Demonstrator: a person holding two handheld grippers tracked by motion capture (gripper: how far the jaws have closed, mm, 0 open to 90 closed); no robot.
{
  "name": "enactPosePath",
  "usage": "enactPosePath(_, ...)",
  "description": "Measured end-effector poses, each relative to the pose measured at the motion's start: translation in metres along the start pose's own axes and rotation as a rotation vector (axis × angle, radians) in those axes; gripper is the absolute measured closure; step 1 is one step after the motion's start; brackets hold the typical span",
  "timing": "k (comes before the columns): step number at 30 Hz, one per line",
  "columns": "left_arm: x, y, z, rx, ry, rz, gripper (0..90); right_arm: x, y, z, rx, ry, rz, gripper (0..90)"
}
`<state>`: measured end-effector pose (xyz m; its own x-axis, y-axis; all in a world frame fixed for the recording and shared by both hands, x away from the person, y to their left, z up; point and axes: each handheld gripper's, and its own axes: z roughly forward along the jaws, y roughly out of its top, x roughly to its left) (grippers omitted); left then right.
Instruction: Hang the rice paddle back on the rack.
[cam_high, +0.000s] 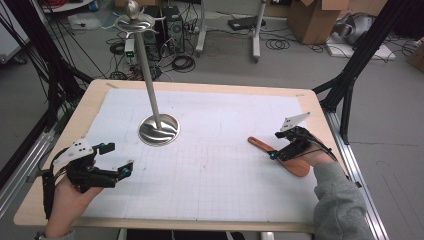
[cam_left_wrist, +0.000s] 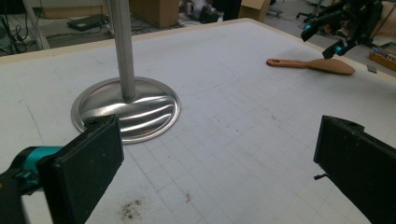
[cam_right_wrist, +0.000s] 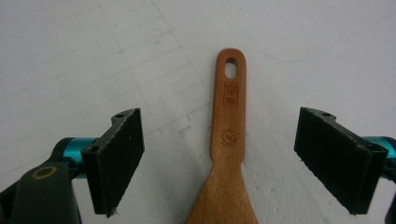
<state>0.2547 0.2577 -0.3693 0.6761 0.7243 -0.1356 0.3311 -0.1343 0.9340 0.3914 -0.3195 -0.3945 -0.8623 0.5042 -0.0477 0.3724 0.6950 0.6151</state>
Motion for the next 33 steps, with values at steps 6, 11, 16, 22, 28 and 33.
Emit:
enactPosePath(6,-0.003,0.003,-0.001,-0.010,-0.011,0.013,1.9,0.001,0.001,0.009,0.051,-0.020,-0.001,18.5)
enactPosePath(11,-0.001,0.001,0.000,-0.001,-0.003,0.005,1.9,-0.003,0.000,0.016,0.085,-0.021,0.009,23.8)
enactPosePath(16,-0.002,0.001,0.000,-0.002,-0.004,0.003,2.0,-0.005,-0.001,0.018,0.095,-0.006,0.018,29.5)
enactPosePath(22,-0.001,0.001,0.000,0.000,-0.004,-0.001,2.0,-0.007,-0.002,0.022,0.121,-0.003,0.020,33.9)
enactPosePath(28,-0.001,0.001,0.000,-0.008,-0.018,-0.009,1.9,-0.009,-0.003,0.026,0.148,-0.012,0.044,36.8)
enactPosePath(33,0.000,0.000,0.000,-0.006,-0.015,-0.008,1.9,-0.009,-0.002,0.027,0.156,-0.011,0.062,42.6)
